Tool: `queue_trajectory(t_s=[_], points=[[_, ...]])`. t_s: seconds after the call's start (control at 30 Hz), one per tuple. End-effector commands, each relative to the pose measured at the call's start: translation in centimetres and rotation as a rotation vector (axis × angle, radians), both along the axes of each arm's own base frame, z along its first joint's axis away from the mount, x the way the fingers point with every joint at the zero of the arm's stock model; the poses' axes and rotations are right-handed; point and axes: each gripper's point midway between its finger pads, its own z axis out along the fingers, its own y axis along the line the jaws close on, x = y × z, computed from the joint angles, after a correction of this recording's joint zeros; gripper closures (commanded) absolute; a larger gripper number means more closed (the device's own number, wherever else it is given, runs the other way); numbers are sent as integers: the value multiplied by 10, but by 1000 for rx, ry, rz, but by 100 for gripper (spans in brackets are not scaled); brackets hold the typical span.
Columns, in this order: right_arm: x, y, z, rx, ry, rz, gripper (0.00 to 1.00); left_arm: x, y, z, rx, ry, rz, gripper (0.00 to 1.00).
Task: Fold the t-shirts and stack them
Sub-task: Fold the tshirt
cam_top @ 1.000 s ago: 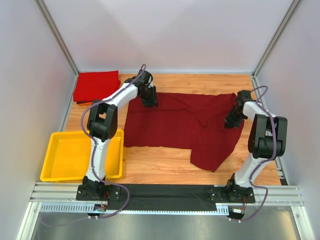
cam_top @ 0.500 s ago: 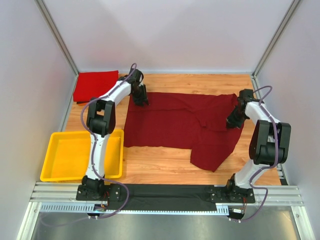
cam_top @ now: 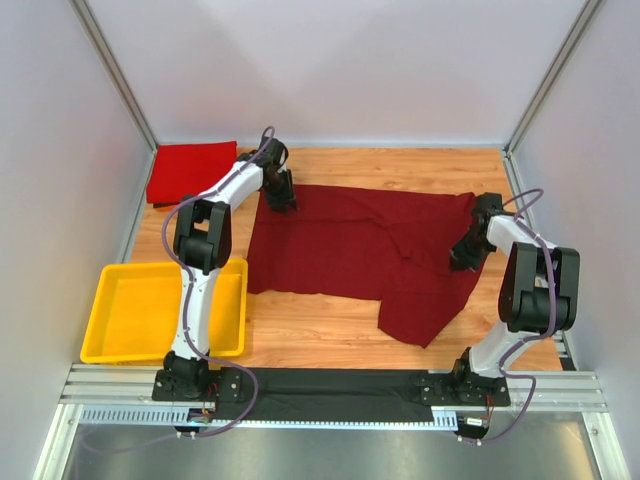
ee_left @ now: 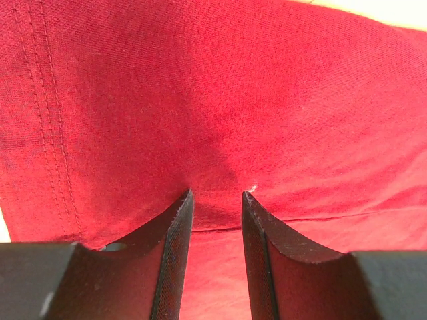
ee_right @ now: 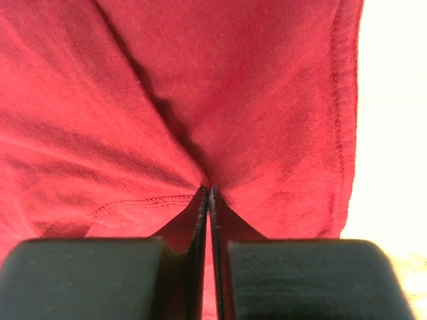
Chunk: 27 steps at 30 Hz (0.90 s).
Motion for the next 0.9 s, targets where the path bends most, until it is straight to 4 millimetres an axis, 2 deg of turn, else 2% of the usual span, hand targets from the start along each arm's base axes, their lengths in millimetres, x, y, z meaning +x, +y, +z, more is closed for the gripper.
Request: queue_trajectory(t_s=[0.0,0.1,0.13,0.23,0.3,0.37,0.5,0.57,0.63,0.67,0.7,0.73,0.8,0.87], points=[[20,-14,19,-64,-77,-34,90,-10,20,-18,84,60,5,57],[29,-22,32,-66,-104,-47,75,-8,15,-10,62,50,-4,57],[33,-25,35,-66,-116,-42,73,-7,14,-6,56,46,-5,57],[56,-35,55,-59,-204,-21,64,-2,9,15,29,2,-14,56],[75,-46,64,-65,-253,-18,58,4,6,36,6,-43,-22,56],[104,-50,70,-40,-342,20,56,12,2,52,-18,-89,-29,55],[146,-51,81,49,-488,57,54,28,-1,62,-71,-139,-8,55],[162,-55,86,44,-537,61,54,36,1,59,-99,-144,9,55],[176,-63,81,40,-547,51,54,42,4,55,-104,-145,24,55],[180,-65,76,45,-539,45,55,45,10,44,-102,-126,38,55],[187,-69,70,58,-539,37,56,49,12,44,-107,-126,50,55],[191,-71,65,64,-542,33,57,52,17,32,-113,-104,62,55],[202,-73,54,84,-551,36,59,57,21,28,-127,-97,77,55],[212,-75,52,85,-575,47,60,60,26,20,-137,-87,89,55]])
